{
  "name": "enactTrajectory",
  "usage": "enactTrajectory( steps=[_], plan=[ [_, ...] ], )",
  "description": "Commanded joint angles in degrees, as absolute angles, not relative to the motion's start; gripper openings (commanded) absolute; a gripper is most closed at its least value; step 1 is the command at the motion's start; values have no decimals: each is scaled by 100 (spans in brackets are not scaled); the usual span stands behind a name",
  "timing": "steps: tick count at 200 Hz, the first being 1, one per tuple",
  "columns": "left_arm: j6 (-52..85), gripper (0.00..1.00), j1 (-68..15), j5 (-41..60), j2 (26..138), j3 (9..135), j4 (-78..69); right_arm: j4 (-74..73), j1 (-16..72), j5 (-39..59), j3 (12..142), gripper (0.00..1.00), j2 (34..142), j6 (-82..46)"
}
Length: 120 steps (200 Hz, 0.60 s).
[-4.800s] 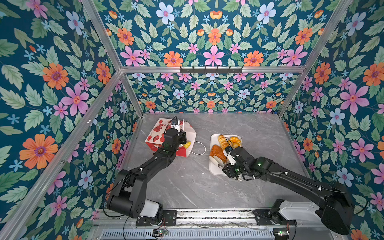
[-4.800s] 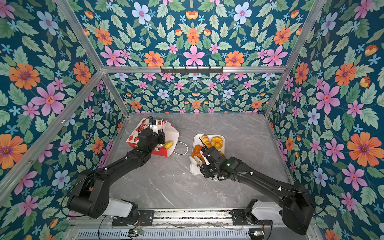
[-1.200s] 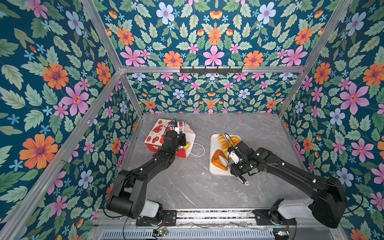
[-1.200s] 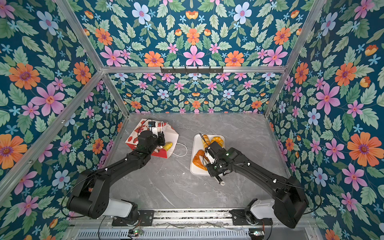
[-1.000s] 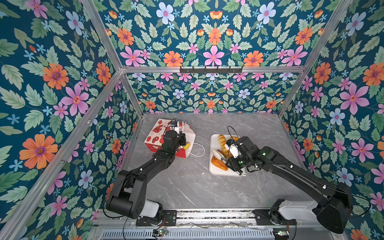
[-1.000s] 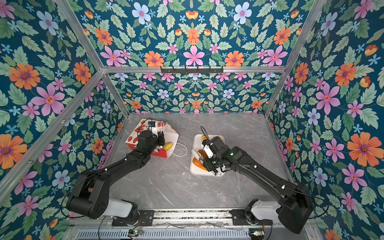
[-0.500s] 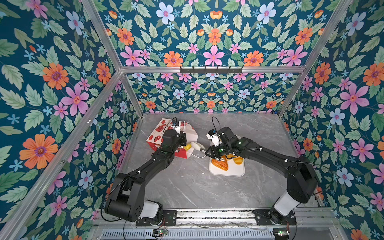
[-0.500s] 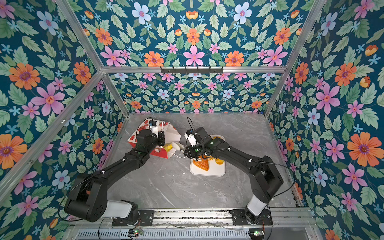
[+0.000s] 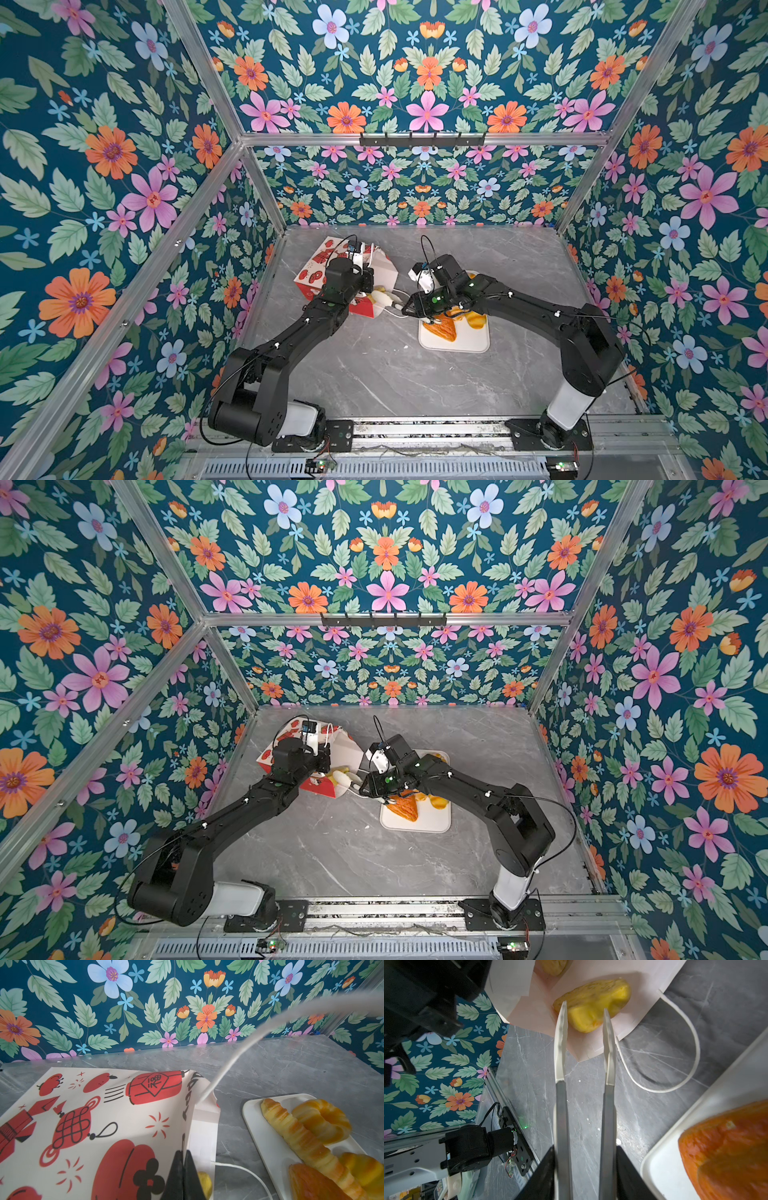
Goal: Take the fake bread out of the paper bag
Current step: 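Move the open right tongs into the bag opening toward the yellow bread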
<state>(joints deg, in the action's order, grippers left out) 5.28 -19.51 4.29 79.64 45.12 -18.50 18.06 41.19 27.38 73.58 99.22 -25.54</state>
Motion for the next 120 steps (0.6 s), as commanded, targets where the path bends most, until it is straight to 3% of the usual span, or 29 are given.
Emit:
enactTrajectory(
  steps=[1,120],
  plan=[
    [229,0,-1959,338,7991,4613,-1719,1745,4076,2810,7315,45,9783,-2819],
    [-572,0,-2267,282,8442,4975,-1301,1784,3823,3378,7224,49,9979,-3280]
  ],
)
